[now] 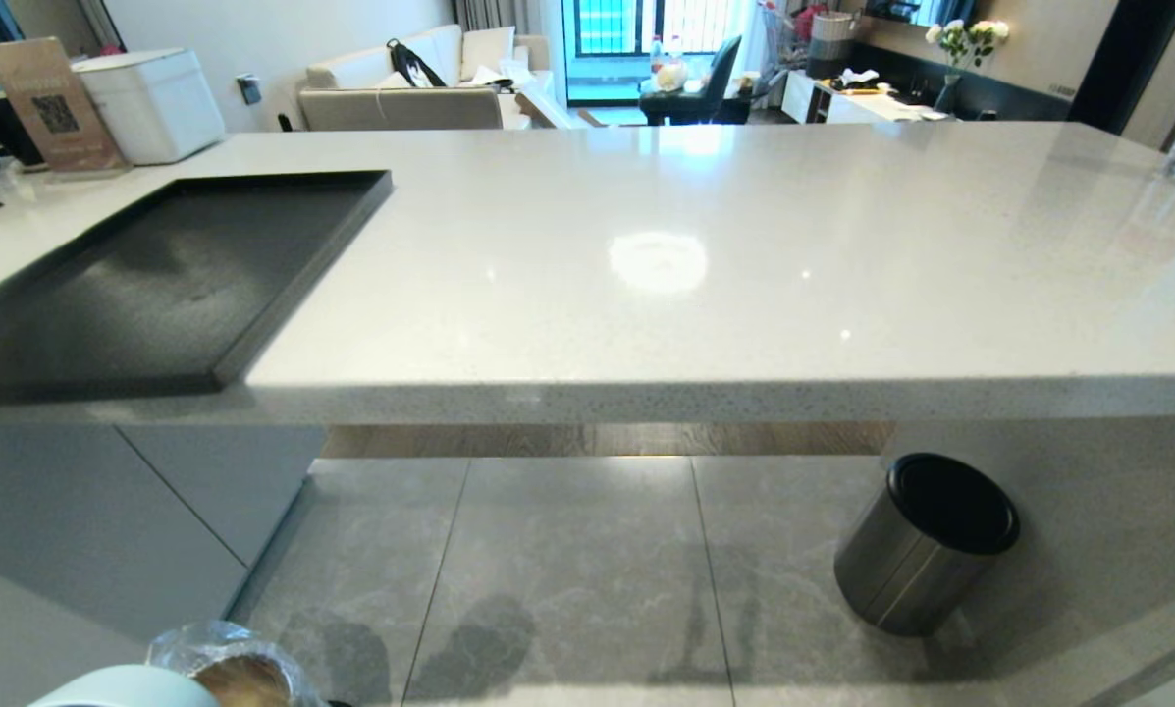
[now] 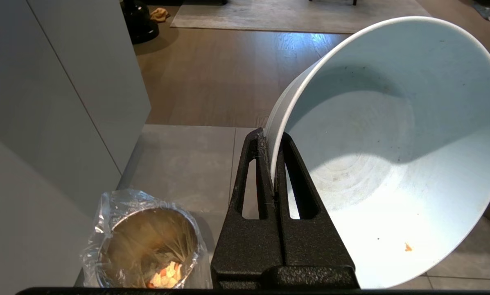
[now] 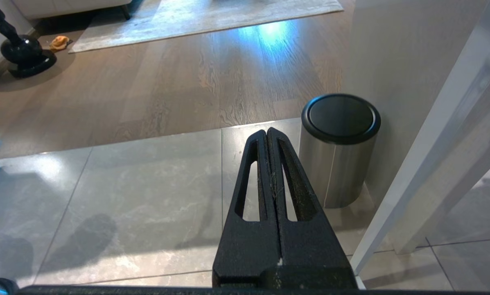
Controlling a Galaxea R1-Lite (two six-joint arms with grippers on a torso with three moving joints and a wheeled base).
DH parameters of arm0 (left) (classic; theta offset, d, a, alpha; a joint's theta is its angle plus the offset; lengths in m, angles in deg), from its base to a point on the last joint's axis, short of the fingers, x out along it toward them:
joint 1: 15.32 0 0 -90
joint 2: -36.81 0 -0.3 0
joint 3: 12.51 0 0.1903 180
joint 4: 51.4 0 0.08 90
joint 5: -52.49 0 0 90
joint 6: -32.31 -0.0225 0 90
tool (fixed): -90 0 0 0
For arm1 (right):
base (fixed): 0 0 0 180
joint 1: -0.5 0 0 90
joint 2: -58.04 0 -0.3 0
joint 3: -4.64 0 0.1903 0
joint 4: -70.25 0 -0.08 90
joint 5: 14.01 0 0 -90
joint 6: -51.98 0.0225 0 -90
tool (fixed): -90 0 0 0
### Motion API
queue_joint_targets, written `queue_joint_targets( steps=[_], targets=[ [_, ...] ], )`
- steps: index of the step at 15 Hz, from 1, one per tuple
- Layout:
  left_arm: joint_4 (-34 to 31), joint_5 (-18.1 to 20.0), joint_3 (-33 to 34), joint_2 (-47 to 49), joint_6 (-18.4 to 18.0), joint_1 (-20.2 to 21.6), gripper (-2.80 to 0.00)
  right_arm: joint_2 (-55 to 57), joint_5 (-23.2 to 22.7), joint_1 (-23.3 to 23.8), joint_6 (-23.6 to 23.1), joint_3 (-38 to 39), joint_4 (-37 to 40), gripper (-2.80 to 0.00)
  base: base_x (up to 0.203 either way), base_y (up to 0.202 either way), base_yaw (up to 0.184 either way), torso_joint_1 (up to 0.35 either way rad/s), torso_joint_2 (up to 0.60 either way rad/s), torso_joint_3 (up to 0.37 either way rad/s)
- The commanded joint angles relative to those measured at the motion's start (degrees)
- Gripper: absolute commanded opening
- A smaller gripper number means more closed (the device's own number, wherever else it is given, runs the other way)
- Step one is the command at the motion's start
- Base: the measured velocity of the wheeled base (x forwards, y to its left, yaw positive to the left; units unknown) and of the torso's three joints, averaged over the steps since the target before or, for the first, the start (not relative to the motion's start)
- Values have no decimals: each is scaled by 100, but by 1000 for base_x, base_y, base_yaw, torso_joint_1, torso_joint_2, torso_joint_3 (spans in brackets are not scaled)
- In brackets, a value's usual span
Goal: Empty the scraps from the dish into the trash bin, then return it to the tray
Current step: Put the bowl back to the table
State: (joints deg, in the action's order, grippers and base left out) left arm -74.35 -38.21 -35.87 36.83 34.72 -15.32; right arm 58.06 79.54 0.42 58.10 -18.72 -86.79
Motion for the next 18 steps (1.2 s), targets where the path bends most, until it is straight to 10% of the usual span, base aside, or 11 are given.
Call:
queue_joint_targets(
  steps=[1,18],
  targets=[
    [3,0,0,6,5,0,-280,-2,6,-1,3,0,-4,-280,0,0,0,-7,-402,-405],
    [-3,0,0,-2,-1,0,-280,-2,6,-1,3,0,-4,-280,0,0,0,97,-480,-380]
  ],
)
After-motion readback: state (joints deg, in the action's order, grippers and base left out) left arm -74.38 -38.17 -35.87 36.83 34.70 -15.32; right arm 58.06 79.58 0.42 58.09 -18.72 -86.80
